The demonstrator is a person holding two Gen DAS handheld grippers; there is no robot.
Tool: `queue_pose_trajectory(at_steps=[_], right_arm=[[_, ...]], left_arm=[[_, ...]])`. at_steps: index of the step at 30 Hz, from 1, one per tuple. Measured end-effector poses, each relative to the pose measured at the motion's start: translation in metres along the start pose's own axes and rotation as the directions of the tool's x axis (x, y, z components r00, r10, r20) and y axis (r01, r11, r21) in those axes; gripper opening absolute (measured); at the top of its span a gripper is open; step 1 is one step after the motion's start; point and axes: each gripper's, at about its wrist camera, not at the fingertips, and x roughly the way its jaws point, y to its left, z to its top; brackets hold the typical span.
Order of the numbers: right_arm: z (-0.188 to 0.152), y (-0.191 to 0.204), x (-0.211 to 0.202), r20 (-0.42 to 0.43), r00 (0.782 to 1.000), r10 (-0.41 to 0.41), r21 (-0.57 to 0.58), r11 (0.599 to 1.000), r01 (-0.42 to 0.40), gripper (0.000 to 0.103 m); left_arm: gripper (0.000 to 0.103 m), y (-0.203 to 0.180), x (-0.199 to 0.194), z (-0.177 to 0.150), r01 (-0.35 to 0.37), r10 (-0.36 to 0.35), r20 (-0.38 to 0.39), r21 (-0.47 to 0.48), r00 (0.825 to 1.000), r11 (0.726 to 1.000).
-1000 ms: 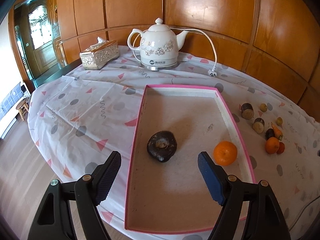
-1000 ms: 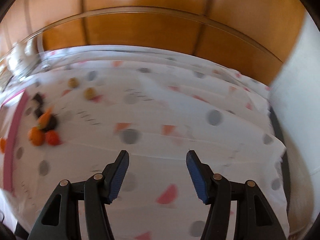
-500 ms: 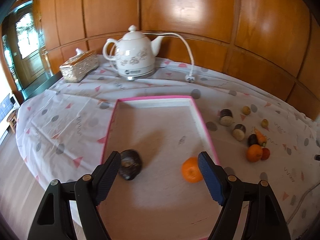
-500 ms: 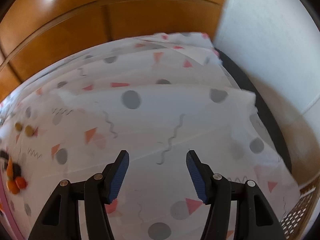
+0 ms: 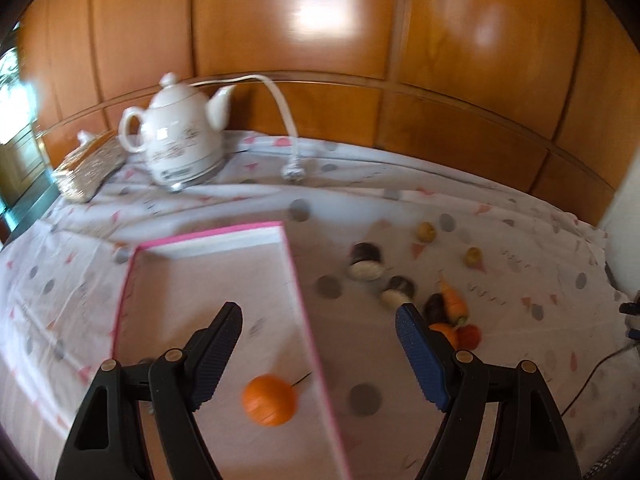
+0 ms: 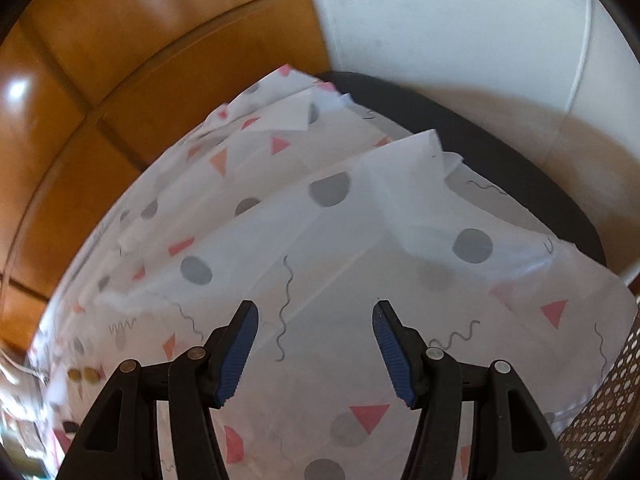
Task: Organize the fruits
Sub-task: 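Reach the left tool to a small yellow-brown round fruit and grasp it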
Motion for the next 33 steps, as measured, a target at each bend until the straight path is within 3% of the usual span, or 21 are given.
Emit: queue_pose_trajectory(at_steps=[5,11,14,21,33], right_arm=[[0.003,0.001,-0.003,0.016,1.0,0.01,0.0,1.0,-0.01,0.06],[0.0,0.01,0.0,-0.003,0.999,0.036,-0.048,0.998,-0.036,0.061],[-0.002,0.014,-0.003,0.007,0.999,0.04,-0.07,0.997,-0.04,0.061],[-0.005,0.022,0.003,-0.026,0.997,0.067,-0.097,0.993,-0.07,0.061],[-0.006,0.023,0.007,-0.048,0.997,0.068,-0.103,0.992,-0.072,0.061]], left_arm=[[0.078,-0.029,0.022,0.018,0.044,-0.043,-0.017,0.041,0.999,0.998],[0.065,-0.059,0.062,0.041,0.107,-0.102,-0.077,0.055,0.992,0.993],[0.062,-0.073,0.086,0.053,0.11,-0.104,-0.104,0.055,0.989,0.992],[0.043,-0.1,0.133,0.069,0.131,-0.119,-0.184,0.058,0.976,0.99],[0.042,-0.123,0.205,0.082,0.111,-0.102,-0.282,0.015,0.954,0.994]])
